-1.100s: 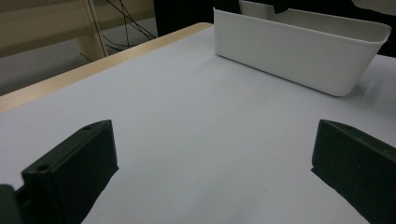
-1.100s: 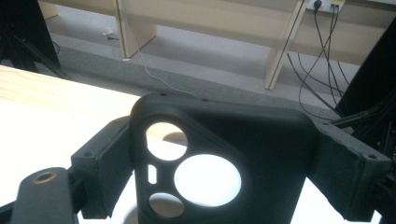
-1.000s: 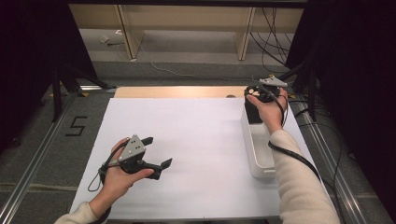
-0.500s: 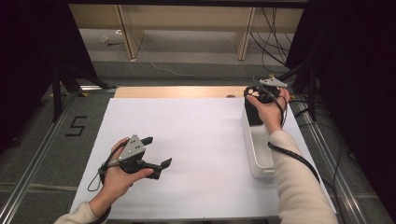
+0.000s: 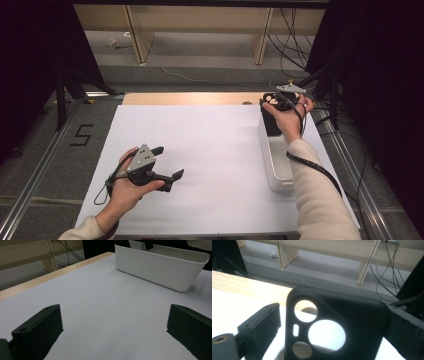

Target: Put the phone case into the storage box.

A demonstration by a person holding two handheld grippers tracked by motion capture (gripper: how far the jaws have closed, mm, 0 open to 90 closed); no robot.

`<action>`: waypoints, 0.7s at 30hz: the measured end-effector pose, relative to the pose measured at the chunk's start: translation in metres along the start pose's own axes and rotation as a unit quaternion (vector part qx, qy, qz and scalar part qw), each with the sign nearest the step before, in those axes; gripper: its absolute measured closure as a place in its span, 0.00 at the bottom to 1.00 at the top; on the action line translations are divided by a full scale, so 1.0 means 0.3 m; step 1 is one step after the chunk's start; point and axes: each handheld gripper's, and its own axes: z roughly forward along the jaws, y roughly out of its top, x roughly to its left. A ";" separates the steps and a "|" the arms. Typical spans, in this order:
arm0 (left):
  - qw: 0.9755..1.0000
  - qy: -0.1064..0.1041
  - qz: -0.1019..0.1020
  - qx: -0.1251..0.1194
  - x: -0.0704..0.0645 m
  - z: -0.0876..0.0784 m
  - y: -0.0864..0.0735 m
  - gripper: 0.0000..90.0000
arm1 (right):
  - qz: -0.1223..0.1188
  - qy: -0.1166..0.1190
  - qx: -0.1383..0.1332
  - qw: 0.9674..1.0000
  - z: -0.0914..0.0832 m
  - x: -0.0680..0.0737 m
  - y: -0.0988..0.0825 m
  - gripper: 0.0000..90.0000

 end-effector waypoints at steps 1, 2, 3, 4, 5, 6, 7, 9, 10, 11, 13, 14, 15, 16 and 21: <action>1.000 0.001 0.000 0.000 0.001 0.000 0.000 0.00 | 0.000 0.003 0.000 1.000 0.000 0.001 0.001 0.04; 1.000 0.001 0.000 0.001 0.001 -0.001 0.000 0.00 | -0.002 0.003 0.001 1.000 0.000 0.002 0.002 0.03; 1.000 0.001 0.000 0.001 0.001 -0.001 0.000 0.00 | -0.005 0.003 0.001 1.000 -0.001 0.003 0.004 0.03; 1.000 0.002 0.000 0.000 0.001 -0.001 0.000 0.00 | -0.006 0.002 -0.001 1.000 -0.001 0.005 0.006 0.02; 1.000 0.002 0.000 0.000 0.000 -0.001 0.001 0.00 | -0.008 -0.002 -0.002 1.000 -0.004 0.005 0.008 0.02; 1.000 0.001 0.000 0.000 0.000 -0.001 0.001 0.00 | -0.007 -0.004 -0.005 1.000 -0.005 0.004 0.010 0.01; 1.000 0.001 0.000 -0.001 -0.001 -0.001 0.001 0.00 | -0.004 -0.007 -0.007 1.000 -0.007 0.002 0.011 0.01; 1.000 0.001 0.001 0.000 0.000 0.000 0.001 0.00 | 0.004 -0.004 -0.008 1.000 -0.012 -0.002 0.014 0.01; 1.000 0.001 0.000 0.000 0.001 -0.001 0.001 0.00 | 0.005 -0.005 -0.010 1.000 -0.015 -0.003 0.016 0.01; 1.000 0.002 0.001 0.000 0.002 -0.001 0.001 0.00 | 0.005 -0.006 -0.012 1.000 -0.018 -0.004 0.018 0.01; 1.000 0.003 0.000 0.000 0.002 -0.002 0.001 0.00 | 0.004 -0.008 -0.014 1.000 -0.023 -0.009 0.019 0.00; 1.000 0.002 -0.002 -0.001 0.000 -0.002 0.001 0.00 | 0.004 -0.013 -0.016 1.000 -0.024 -0.011 0.021 0.00; 1.000 0.002 0.000 -0.001 0.001 -0.002 0.002 0.00 | 0.005 -0.010 -0.016 1.000 -0.025 -0.013 0.021 0.00; 1.000 0.002 0.000 -0.001 0.001 -0.001 0.002 0.00 | 0.004 -0.013 -0.016 1.000 -0.027 -0.015 0.022 0.00; 1.000 0.003 0.000 0.000 0.001 -0.001 0.001 0.00 | 0.005 -0.009 -0.021 1.000 -0.036 -0.018 0.024 0.01</action>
